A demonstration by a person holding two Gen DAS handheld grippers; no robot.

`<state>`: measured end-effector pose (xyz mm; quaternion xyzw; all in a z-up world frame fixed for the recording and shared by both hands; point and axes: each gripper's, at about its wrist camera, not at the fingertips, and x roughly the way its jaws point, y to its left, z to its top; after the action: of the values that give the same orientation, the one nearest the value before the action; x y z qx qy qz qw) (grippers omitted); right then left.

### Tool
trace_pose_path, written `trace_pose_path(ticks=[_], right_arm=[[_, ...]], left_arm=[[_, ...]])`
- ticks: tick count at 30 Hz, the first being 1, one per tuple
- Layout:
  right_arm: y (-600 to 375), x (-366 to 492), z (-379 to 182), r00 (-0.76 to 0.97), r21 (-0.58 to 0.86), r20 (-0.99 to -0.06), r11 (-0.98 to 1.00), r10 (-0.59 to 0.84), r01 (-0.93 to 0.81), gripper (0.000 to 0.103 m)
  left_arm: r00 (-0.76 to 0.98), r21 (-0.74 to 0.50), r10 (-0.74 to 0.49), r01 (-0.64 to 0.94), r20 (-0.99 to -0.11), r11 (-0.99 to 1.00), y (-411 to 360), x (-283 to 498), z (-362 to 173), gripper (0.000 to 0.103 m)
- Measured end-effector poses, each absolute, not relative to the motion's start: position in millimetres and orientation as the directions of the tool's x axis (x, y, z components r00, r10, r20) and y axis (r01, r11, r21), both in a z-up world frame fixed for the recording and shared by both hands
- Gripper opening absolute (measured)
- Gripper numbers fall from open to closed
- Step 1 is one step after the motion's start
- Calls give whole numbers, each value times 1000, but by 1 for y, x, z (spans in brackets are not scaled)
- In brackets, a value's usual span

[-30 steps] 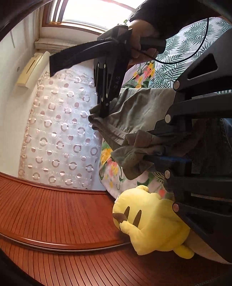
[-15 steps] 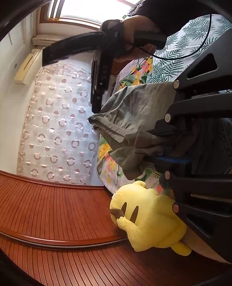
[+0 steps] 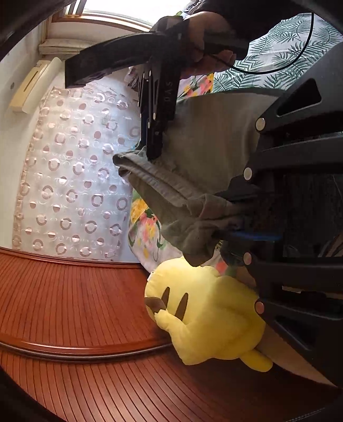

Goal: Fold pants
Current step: 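Lower the folded pants onto the blue jeans stack with both grippers, then open both grippers to release the pants on the jeans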

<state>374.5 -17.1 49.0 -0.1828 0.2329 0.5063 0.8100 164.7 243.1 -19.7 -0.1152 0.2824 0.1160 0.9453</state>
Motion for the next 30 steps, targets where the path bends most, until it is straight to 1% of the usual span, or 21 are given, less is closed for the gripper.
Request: trace_pose_path(ticks=[4,8,10,11,13,14,15,16,18,21,25,30], right_arm=[[-8,393,42,350,10,-570,432,743,-902,36],[-6,396,39,346,16,-571,432,744,-902,36],[-6,397,37,348,14,-575,434,741,-901,36],[-7,395,37,356,8,-574,439,738,-898,36],[-11,390,39,364,7,-568,447,738,-895,36],[-14,387,41,364,9,-561,446,743,-895,36],[-18,383,44,372,2,-552,448,746,-894,36],[-23,379,43,381,-3,-544,453,748,-892,36],[-34,370,45,377,6,-530,448,760,-894,36],[-49,360,40,385,17,-519,460,763,-888,36],[-54,357,30,395,21,-533,479,748,-878,36],[-59,352,28,396,53,-528,495,751,-868,36]], left_arm=[[811,-153,154,-286,-565,946,245,169,-24,19],[821,-168,143,-278,-553,946,245,165,-18,20],[827,-165,146,-276,-543,947,243,160,-11,21],[830,-160,153,-278,-537,947,241,157,-7,24],[840,-140,168,-276,-516,951,236,151,4,35],[848,-128,170,-268,-502,955,232,147,10,47],[855,-119,162,-251,-493,961,228,146,14,54],[858,-111,154,-237,-491,965,225,146,16,56],[855,-94,141,-215,-499,972,219,149,16,63],[832,-76,137,-210,-538,975,214,157,5,64],[795,-61,125,-200,-593,978,210,165,-14,63],[783,-68,123,-206,-609,976,210,164,-21,64]])
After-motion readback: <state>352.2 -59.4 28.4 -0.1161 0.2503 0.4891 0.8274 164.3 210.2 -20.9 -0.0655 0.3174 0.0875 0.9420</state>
